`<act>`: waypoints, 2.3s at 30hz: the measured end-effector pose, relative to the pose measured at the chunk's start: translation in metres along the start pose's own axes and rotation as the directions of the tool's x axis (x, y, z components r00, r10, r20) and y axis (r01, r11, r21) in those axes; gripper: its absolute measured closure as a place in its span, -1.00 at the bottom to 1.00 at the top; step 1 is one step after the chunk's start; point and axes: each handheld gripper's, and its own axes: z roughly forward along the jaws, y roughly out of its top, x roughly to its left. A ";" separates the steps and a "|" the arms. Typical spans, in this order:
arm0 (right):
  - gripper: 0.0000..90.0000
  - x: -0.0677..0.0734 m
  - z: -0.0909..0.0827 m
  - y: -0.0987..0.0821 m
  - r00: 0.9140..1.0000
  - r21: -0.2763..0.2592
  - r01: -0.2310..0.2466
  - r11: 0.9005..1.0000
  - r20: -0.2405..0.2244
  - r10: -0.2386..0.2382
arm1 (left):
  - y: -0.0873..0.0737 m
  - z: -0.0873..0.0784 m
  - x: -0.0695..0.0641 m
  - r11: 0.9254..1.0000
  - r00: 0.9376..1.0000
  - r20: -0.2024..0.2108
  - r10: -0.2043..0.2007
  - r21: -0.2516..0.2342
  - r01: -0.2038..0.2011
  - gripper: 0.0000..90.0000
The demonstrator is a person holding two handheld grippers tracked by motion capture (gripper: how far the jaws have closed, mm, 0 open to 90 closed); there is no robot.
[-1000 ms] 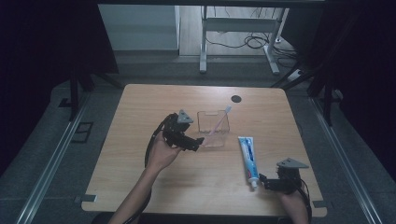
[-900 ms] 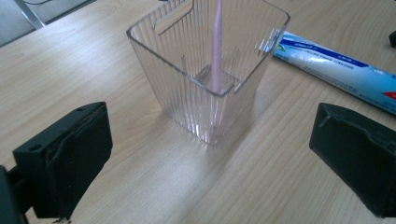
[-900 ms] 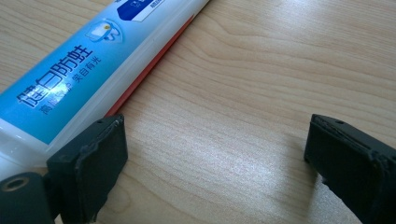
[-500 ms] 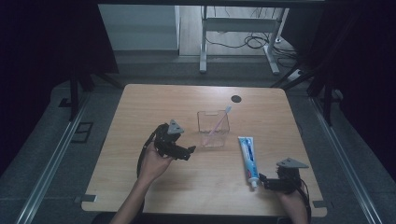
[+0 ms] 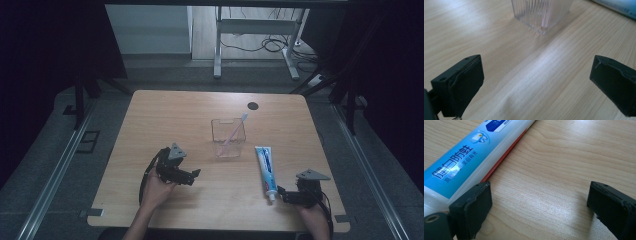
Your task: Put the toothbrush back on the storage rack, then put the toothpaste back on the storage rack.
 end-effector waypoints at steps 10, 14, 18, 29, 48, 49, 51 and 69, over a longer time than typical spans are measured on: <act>-0.87 0.000 0.000 0.000 1.000 -0.002 0.002 1.000 -0.001 -0.002 | -0.032 0.005 0.000 1.000 1.000 -0.010 -0.018 0.024 0.018 -1.00; -0.84 0.000 0.000 0.000 1.000 -0.003 0.002 1.000 -0.004 -0.002 | -0.040 0.010 0.001 0.998 1.000 -0.025 -0.006 0.058 0.008 -1.00; -0.81 0.000 -0.001 -0.001 1.000 -0.006 0.000 1.000 -0.006 -0.001 | -0.047 0.016 0.002 0.995 1.000 -0.026 -0.004 0.097 0.006 -1.00; -0.64 -0.003 -0.006 0.000 0.999 -0.008 -0.029 1.000 -0.041 0.029 | -0.048 0.017 0.004 0.993 0.999 -0.018 -0.028 0.118 0.030 -1.00; 0.56 -0.002 -0.042 0.023 0.974 -0.037 -0.085 0.996 -0.213 0.075 | -0.048 0.017 0.003 0.992 0.999 -0.031 -0.036 0.119 0.040 -1.00; 0.61 0.000 -0.045 0.026 0.972 -0.042 -0.080 0.996 -0.225 0.068 | -0.048 0.017 0.003 0.992 0.999 -0.031 -0.037 0.119 0.040 -1.00; 0.72 0.005 -0.048 0.032 0.970 -0.051 -0.060 0.997 -0.240 0.046 | -0.048 0.017 0.003 0.992 0.999 -0.031 -0.037 0.119 0.040 -1.00; 0.78 0.049 -0.012 0.043 0.938 0.031 0.033 0.999 -0.347 -0.021 | -0.048 0.017 0.003 0.992 0.999 -0.031 -0.037 0.119 0.040 -1.00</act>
